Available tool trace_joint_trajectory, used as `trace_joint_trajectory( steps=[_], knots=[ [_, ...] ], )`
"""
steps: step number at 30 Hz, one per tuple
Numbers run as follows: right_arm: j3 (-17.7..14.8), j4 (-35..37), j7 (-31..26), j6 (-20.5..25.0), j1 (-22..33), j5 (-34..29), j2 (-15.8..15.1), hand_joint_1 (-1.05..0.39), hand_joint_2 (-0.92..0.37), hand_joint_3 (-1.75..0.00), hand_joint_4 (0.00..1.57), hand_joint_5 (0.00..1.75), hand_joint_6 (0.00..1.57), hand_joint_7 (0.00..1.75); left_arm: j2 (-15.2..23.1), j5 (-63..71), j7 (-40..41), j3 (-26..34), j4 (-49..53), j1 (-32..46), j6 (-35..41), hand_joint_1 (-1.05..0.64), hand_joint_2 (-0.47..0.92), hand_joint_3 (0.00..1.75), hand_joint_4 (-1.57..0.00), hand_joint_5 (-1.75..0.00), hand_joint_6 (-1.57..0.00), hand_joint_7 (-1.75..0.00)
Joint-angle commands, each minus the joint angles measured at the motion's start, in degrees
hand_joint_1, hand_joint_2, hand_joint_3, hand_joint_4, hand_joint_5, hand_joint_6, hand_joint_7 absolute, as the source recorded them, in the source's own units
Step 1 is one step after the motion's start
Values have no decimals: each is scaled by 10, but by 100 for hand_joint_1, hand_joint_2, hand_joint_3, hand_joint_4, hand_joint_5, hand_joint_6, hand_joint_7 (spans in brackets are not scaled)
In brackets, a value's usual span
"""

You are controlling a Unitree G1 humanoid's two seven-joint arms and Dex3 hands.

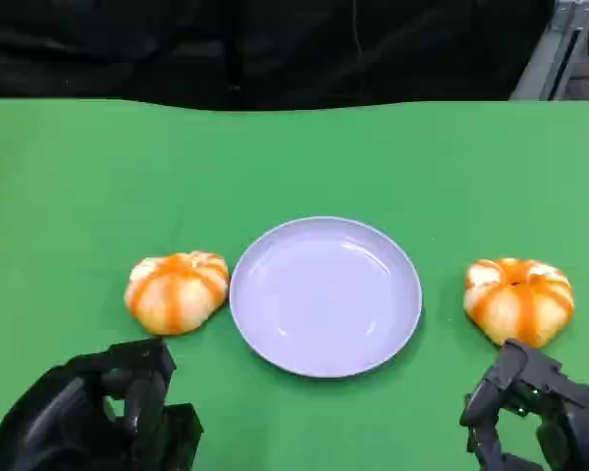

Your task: Grasp the bread from the table and place it into the plate.

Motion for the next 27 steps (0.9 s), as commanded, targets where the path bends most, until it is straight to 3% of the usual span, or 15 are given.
trace_joint_trajectory(
  steps=[1, 18, 19, 21, 22, 23, 25, 27],
  knots=[
    [-2, -2, -2, -5, 1, 2, -4, -13, -54, -116, 80, 175, 71, 158, 8, 3, -6, 4, 7, 3, -6, 29, 64, 175, -117, -175, -99, -175],
    [-2, -3, -3, -2, 2, 2, -4, -14, -53, -118, 81, 175, 72, 159, 4, 16, 2, 3, 5, 9, -18, 30, 62, 175, -112, -175, -95, -175],
    [-2, -4, -2, -1, 3, 2, -4, -14, -53, -118, 80, 175, 71, 159, 2, 17, 3, 4, 4, 10, -21, 13, 51, 162, -70, -173, -63, -169],
    [-2, -5, -2, 0, 2, 4, -4, -14, -53, -117, 80, 175, 71, 159, 2, 19, 10, 5, -1, 12, -20, -2, 47, 145, -30, -172, -35, -163],
    [-2, -6, -2, 1, 2, 4, -3, -14, -53, -117, 80, 175, 71, 159, 2, 20, 12, 5, -3, 12, -19, -13, 47, 132, -12, -163, -14, -153],
    [-2, -5, -1, -1, 2, 4, -4, -14, -53, -117, 80, 175, 71, 159, 4, 34, 8, 2, -1, 12, -34, -16, 47, 128, -6, -159, -7, -149],
    [-2, -3, -1, -2, 1, 4, -4, -14, -53, -117, 80, 175, 71, 159, 6, 64, -4, -3, 7, 12, -67, -34, 55, 103, -1, -112, -1, -100],
    [-2, -3, -2, -1, 1, 3, -4, -14, -54, -117, 80, 175, 71, 159, 6, 81, -9, -6, 13, 13, -89, -42, 62, 88, 0, -91, 0, -80]
  ],
)
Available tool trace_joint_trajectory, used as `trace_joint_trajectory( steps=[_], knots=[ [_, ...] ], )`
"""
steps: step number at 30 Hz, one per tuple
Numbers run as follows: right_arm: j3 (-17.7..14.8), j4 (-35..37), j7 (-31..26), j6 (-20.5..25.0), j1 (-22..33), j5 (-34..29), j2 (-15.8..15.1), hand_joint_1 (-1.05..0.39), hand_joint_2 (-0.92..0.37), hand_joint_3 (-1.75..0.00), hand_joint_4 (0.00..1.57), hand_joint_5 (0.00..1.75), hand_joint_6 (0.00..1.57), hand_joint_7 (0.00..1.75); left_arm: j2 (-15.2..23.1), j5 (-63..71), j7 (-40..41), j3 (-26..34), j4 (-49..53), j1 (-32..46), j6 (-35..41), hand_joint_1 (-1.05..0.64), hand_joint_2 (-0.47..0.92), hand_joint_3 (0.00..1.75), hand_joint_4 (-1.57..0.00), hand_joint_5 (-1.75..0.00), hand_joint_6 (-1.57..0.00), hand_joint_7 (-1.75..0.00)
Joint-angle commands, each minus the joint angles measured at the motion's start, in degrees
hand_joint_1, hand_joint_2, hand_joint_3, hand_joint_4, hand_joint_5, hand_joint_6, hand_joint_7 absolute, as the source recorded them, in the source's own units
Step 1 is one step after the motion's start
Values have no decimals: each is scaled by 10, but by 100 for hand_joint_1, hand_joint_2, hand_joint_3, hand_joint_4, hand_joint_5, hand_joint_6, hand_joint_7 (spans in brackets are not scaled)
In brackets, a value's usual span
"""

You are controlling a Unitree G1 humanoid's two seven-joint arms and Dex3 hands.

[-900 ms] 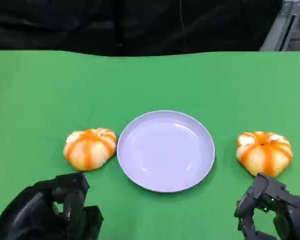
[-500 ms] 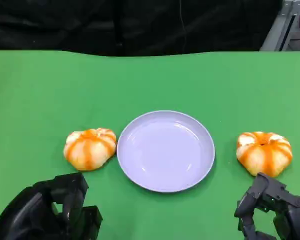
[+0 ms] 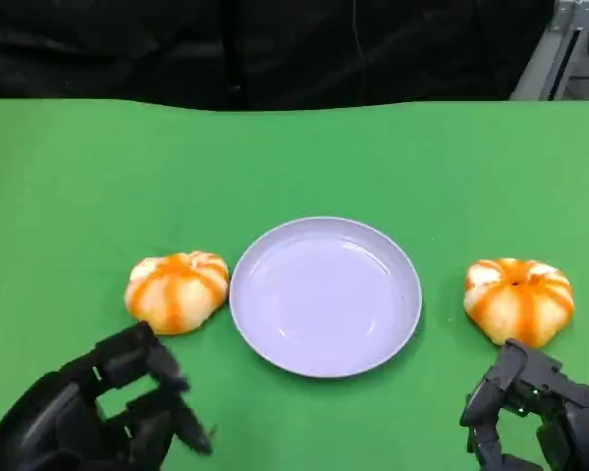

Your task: Grasp the bread from the table and place it into the plate.

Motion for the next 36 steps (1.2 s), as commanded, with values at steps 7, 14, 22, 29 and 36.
trace_joint_trajectory(
  steps=[7, 14, 22, 29, 36],
  knots=[
    [-2, -2, -2, -2, -2, 3, -4, -14, -54, -116, 81, 175, 72, 159, 20, 167, -8, -24, 30, -1, -166, -65, 91, 38, 0, -51, 0, -61],
    [-2, -2, -2, -2, -2, 3, -4, -14, -54, -116, 81, 175, 72, 158, 17, 174, -9, -27, 38, 0, -183, -66, 92, 35, 0, -48, 0, -59],
    [-5, 5, 2, 3, -10, 3, -9, -14, -54, -115, 81, 175, 72, 158, 81, 712, 246, -97, 110, -117, -374, -86, 83, 0, -3, -69, -52, -13],
    [-4, 5, -1, 6, -11, -3, -7, -15, -53, -115, 81, 175, 73, 157, 92, 849, 363, -142, 219, -177, -382, -88, 82, 0, -6, -59, -55, -3],
    [-2, 1, 0, 12, -9, -1, -7, -16, -53, -115, 81, 175, 74, 156, 86, 904, 405, -181, 276, -218, -347, -87, 86, 0, -12, -41, -52, 0]
  ],
)
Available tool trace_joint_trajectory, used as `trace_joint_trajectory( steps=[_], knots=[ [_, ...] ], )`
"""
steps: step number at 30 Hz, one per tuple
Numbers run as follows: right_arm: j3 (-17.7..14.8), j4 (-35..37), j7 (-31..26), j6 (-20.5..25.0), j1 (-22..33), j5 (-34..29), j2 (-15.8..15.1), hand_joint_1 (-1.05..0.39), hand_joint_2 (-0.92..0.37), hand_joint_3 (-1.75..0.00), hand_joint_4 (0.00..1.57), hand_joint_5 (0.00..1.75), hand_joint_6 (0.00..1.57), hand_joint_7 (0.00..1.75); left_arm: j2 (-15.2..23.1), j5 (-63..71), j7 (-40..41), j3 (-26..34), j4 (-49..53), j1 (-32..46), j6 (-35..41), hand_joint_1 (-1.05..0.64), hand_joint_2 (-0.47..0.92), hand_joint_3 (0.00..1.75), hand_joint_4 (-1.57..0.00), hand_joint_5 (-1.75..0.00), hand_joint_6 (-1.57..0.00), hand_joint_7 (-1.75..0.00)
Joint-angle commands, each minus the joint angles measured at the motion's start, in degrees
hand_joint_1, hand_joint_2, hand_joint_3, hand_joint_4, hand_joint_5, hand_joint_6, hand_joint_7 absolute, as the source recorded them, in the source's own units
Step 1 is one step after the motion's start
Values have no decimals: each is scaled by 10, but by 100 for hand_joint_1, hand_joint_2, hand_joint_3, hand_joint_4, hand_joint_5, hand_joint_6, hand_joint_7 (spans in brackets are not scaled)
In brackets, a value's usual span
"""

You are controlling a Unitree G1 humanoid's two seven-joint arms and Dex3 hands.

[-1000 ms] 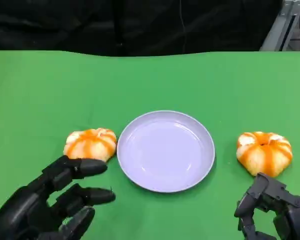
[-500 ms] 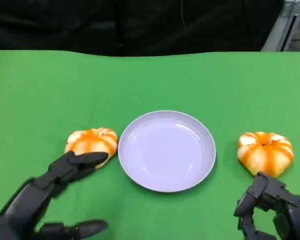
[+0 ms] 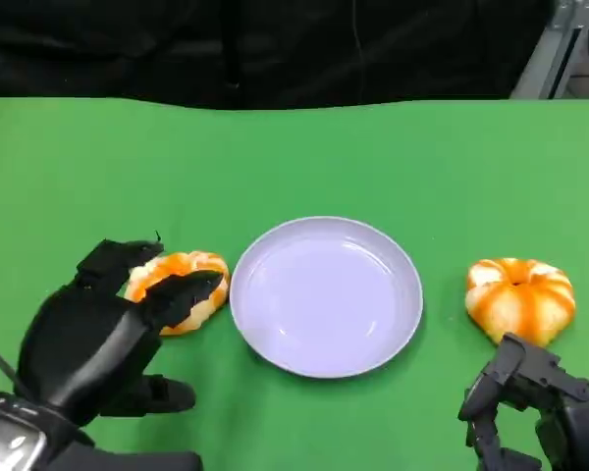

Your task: Grasp the bread from the table and place it into the plate.

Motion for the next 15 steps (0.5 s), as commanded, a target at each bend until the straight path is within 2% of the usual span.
trace_joint_trajectory(
  steps=[1, 6, 10, 15],
  knots=[
    [-2, 0, 0, 2, 0, 1, -6, -15, -53, -115, 81, 175, 74, 156, 5, 13, 20, -15, 22, -22, 17, -87, 86, 0, -12, -40, -51, 0],
    [-2, -1, 0, 2, 0, 1, -7, -15, -53, -115, 81, 175, 74, 156, 10, 9, 26, -23, 24, -24, 24, -87, 86, 0, -14, -36, -51, 0],
    [-2, -1, -9, 2, -2, -14, -3, -15, -53, -115, 82, 175, 74, 156, -28, 30, 46, -54, 159, -118, 82, -87, 88, 0, -19, -25, -49, 0],
    [-1, -1, -11, 0, -1, -15, -2, -16, -54, -115, 82, 175, 74, 157, -44, 31, 75, -81, 234, -169, 112, -88, 89, 1, -22, -21, -48, 0]
  ],
)
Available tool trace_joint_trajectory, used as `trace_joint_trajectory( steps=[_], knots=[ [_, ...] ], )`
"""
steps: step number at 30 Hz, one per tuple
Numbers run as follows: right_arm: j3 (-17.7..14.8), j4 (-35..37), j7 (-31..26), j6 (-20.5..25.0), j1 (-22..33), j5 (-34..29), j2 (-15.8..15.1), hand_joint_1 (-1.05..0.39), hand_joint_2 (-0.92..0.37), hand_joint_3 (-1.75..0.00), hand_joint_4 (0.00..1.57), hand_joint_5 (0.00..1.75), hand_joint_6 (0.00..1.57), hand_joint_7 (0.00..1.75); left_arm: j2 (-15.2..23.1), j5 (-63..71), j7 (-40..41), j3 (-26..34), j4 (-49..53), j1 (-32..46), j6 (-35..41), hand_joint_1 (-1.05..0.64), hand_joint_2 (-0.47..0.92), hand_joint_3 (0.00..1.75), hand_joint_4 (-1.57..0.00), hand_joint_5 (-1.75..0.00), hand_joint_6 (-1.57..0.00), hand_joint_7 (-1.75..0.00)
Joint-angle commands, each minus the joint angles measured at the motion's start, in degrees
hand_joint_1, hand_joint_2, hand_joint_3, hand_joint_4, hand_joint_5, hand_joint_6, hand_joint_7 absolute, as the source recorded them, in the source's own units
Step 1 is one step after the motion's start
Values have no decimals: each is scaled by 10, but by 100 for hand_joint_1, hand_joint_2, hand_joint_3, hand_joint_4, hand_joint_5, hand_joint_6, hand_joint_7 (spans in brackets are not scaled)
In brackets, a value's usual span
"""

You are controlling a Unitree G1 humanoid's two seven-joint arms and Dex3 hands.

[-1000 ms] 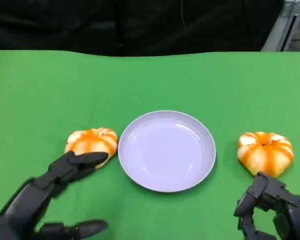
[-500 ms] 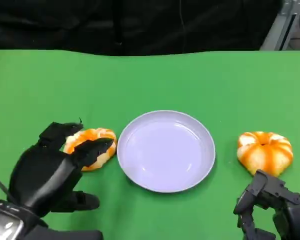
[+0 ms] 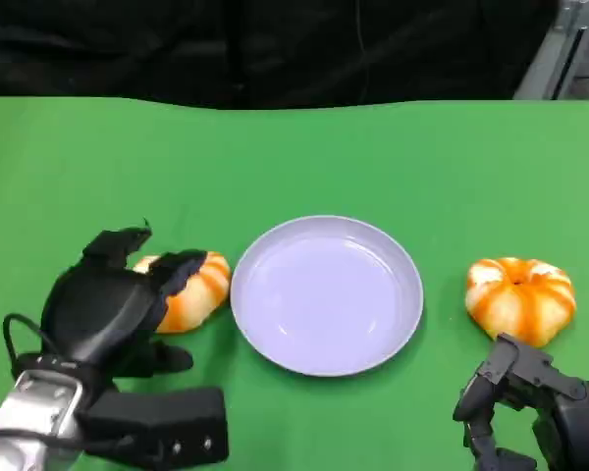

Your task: Grasp the bread from the table and place it into the plate.

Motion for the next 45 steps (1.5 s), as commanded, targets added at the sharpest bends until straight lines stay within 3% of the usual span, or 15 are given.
trace_joint_trajectory(
  steps=[1, 8, 16, 31, 45],
  knots=[
    [-1, -1, -5, -2, 1, 2, -2, -16, -54, -115, 82, 175, 74, 157, -13, 6, 37, -25, 75, -54, 30, -88, 89, 1, -22, -21, -48, 0],
    [1, -1, -8, -7, 2, 3, 0, -16, -54, -115, 81, 175, 73, 157, -41, 2, 88, -64, 177, -113, 75, -91, 92, 2, -22, -19, -48, 0],
    [4, -7, -9, -3, 5, 4, 2, -16, -54, -116, 81, 175, 73, 158, -60, -7, 105, -92, 225, -135, 115, -91, 92, 3, -22, -17, -47, 0],
    [5, -8, -11, -4, 4, 5, 2, -15, -53, -116, 82, 175, 74, 158, -69, -33, 94, -125, 292, -161, 153, -92, 92, 5, -21, -15, -46, 0],
    [6, -11, -12, 2, 6, 5, 2, -15, -54, -114, 81, 175, 73, 157, -77, -64, 109, -136, 357, -192, 143, -89, 92, 3, -23, -13, -47, 0]
  ],
)
